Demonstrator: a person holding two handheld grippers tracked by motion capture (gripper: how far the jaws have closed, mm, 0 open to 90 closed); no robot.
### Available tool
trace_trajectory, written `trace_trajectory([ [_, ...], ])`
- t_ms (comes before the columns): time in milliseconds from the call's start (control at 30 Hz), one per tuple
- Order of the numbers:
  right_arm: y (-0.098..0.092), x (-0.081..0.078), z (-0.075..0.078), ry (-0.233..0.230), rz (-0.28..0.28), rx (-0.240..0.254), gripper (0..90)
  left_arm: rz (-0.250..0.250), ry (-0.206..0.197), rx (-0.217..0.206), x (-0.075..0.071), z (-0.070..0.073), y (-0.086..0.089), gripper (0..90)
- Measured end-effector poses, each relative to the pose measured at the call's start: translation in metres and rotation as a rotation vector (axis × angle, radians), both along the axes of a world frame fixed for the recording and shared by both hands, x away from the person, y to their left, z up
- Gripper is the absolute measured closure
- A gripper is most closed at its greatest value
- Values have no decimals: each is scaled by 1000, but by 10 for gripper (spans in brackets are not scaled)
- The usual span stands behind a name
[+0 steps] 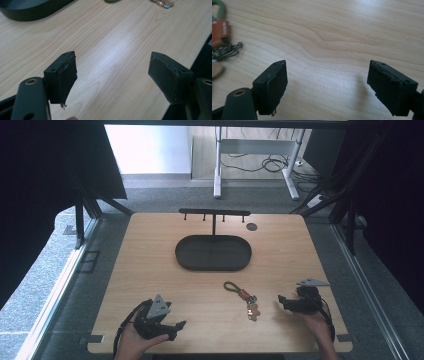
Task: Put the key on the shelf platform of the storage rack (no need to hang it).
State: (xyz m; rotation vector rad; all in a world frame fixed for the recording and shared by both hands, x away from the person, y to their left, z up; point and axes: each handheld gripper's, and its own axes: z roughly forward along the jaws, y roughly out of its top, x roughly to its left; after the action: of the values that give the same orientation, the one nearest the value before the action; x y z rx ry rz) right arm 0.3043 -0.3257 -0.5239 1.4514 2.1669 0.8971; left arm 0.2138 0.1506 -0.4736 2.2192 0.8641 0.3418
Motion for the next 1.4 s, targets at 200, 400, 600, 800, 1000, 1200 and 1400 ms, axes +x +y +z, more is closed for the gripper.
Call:
trace_trajectory([
  [200, -10, -12, 9, -43, 4, 7, 185, -4, -12, 0, -5, 2, -1, 234],
  [400, -15, -20, 18, -57, -2, -1, 223, -15, -15, -9, -7, 3, 0, 234],
  [600, -13, -17, 14, -26, 26, 2, 247, -11, 1, 5, -2, -3, -1, 234],
  [800, -16, -21, 19, -53, 17, 33, 286, -19, 3, 8, -1, -1, -2, 232],
  [1000, -16, -24, 20, -43, 28, 31, 303, -22, 3, 1, -1, 0, -2, 232],
  [1200, -16, -23, 27, -47, 53, 52, 318, -16, 10, 7, -1, -3, -4, 233],
  [1400, -10, -24, 33, -37, 84, 57, 321, -29, -2, 10, -2, 0, -6, 233],
])
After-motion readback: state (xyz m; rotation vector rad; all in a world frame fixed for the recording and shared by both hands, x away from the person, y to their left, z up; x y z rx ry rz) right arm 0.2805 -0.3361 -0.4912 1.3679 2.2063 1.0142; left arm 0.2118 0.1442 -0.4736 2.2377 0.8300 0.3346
